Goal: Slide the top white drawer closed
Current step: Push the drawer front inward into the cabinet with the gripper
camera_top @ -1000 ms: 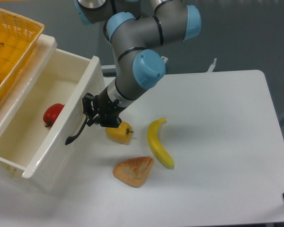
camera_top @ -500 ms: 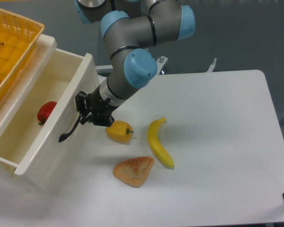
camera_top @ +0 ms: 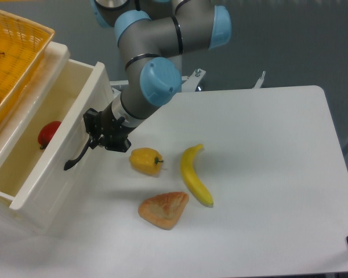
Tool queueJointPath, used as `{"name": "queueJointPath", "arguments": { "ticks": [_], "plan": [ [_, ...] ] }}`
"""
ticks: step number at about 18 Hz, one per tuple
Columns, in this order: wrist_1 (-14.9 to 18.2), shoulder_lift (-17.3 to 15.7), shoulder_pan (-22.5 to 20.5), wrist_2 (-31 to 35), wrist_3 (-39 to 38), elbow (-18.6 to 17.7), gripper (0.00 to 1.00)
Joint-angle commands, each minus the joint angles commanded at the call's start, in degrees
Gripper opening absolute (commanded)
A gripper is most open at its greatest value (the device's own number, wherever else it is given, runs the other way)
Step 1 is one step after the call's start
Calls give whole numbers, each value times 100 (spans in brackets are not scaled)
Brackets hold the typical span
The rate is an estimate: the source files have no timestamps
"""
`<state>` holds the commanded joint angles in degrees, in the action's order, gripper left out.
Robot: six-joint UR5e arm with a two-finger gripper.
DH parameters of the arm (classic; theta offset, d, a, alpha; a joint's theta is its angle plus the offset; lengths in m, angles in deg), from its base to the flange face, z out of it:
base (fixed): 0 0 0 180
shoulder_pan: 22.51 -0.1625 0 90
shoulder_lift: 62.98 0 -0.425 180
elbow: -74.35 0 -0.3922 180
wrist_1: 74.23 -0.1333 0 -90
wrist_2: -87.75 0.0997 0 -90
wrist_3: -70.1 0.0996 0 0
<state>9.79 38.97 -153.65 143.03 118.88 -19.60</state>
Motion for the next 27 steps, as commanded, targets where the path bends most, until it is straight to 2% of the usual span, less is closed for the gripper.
{"name": "queueJointPath", "arguments": {
  "ticks": [27],
  "plan": [
    [-26,-70,580,0,-211,-18,13]
  ]
}}
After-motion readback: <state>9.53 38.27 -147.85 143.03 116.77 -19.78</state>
